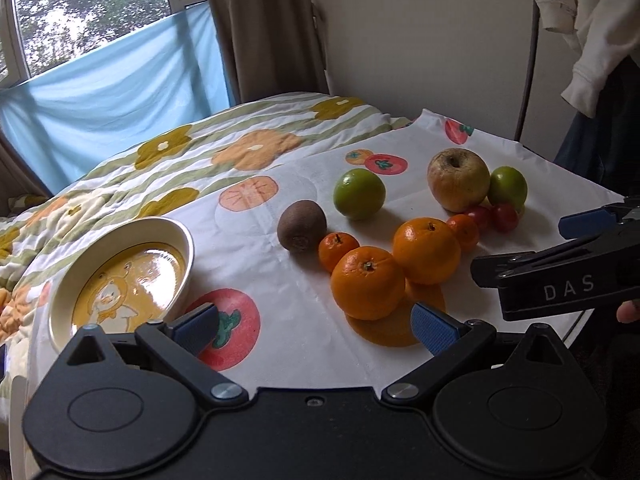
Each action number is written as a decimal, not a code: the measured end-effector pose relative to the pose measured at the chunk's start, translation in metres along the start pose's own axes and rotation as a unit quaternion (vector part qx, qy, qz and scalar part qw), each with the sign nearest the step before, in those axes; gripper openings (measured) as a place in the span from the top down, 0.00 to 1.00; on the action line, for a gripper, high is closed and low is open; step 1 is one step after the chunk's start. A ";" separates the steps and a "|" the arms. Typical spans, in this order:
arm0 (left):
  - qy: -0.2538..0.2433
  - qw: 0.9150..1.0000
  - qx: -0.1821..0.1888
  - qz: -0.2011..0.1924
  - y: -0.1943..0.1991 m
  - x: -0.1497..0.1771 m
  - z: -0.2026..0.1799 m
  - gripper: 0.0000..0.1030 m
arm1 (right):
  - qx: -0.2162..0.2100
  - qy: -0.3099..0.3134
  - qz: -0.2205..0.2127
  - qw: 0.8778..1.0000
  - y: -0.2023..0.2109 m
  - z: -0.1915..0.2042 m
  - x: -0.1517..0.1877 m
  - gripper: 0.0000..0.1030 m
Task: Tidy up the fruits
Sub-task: 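Close the left tool on a large orange while the right tool grasps another orange, then carry the left tool's orange to the white bowl while the right tool carries its orange there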
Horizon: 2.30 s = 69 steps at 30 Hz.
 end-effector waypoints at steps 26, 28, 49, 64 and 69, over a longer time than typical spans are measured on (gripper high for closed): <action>-0.083 0.994 0.058 0.035 -0.078 -0.003 -0.023 0.37 | -0.049 -0.080 0.003 0.996 -0.050 0.004 0.005 0.04; -0.082 0.994 0.059 0.033 -0.077 -0.002 -0.023 0.38 | -0.051 -0.076 0.004 0.996 -0.052 0.005 0.004 0.11; -0.049 0.998 0.013 0.033 -0.068 0.006 -0.004 0.38 | -0.052 -0.043 -0.001 0.998 -0.071 0.023 -0.015 0.22; 0.036 0.998 -0.041 0.011 -0.039 0.003 0.015 0.38 | -0.068 0.002 -0.022 0.997 -0.061 0.023 -0.029 0.26; 0.065 0.996 -0.067 0.001 -0.020 -0.002 0.016 0.38 | -0.090 0.025 -0.036 0.995 -0.047 0.024 -0.041 0.26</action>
Point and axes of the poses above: each gripper's, at about its wrist camera, not at the fingertips, and y roughly against the way its jaws point, z to its left, x to its underside, the point moved 1 cm from there along -y, roughly the way its jaws point, and after that the axes turned 10 degrees about y, right-handed, at the moved point
